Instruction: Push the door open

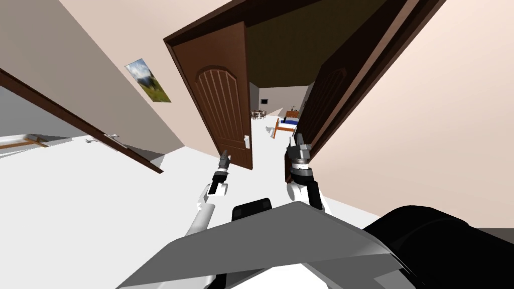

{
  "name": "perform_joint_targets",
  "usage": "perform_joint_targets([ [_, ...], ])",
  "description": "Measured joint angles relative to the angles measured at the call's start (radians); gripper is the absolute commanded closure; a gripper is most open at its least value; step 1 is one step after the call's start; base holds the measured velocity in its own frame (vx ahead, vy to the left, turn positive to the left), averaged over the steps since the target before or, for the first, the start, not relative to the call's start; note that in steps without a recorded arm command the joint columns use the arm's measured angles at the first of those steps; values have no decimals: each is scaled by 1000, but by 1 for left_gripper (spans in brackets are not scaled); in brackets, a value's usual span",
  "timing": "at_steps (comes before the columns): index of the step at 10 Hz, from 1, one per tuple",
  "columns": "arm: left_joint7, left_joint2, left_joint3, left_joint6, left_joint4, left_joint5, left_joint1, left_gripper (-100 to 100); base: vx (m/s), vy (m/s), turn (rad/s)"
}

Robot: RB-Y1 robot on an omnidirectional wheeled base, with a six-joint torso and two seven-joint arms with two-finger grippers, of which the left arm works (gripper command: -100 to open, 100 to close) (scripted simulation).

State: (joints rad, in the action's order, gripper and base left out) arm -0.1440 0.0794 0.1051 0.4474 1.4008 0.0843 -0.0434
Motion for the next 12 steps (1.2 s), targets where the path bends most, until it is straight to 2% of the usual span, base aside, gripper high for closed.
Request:
perform_joint_targets([
  [4, 2, -10, 15, -9, -102, 0, -62, -100, 82, 73, -86],
  [7, 6, -20, 24, -4, -188, -1, -108, -100, 84, 62, -72],
  [8, 2, -17, 29, -9, -200, -2, -116, -100, 68, 75, -82],
  [12, 5, -33, 41, -16, -292, -2, -171, -100, 75, 68, -71],
])
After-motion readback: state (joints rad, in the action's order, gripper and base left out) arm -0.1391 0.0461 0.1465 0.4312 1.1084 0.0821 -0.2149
